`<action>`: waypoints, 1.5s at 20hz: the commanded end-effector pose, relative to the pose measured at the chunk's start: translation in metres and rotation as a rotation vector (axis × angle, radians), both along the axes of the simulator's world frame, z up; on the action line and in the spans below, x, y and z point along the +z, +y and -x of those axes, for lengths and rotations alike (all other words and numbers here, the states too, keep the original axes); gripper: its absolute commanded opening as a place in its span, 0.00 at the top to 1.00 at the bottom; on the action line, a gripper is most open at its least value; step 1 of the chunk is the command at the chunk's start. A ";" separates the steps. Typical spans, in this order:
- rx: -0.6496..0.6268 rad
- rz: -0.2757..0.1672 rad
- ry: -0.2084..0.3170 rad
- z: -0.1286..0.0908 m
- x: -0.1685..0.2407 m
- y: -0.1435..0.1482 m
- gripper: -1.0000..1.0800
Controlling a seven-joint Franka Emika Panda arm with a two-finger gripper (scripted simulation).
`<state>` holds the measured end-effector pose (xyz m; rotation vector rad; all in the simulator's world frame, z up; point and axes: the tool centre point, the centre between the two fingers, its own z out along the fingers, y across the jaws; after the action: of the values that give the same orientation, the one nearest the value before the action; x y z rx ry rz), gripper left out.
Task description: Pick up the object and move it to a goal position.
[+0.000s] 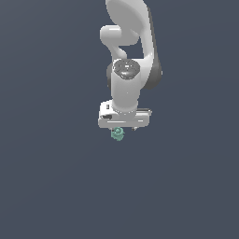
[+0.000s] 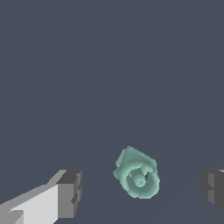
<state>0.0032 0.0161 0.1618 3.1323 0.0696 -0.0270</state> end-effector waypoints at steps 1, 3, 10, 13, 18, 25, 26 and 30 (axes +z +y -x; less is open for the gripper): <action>0.000 0.000 0.000 0.000 0.000 0.000 0.04; -0.001 -0.002 -0.001 0.000 0.001 0.000 0.04; 0.000 -0.023 -0.015 0.000 0.008 -0.004 0.04; -0.002 -0.022 -0.014 0.000 0.007 -0.003 0.04; -0.040 -0.022 -0.014 0.004 0.001 -0.005 0.04; -0.156 -0.019 -0.014 0.016 -0.019 -0.009 0.04; -0.179 -0.019 -0.014 0.018 -0.022 -0.010 0.04; -0.284 -0.015 -0.015 0.030 -0.039 -0.015 0.04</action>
<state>-0.0224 0.0032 0.1295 3.1360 -0.3130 -0.0049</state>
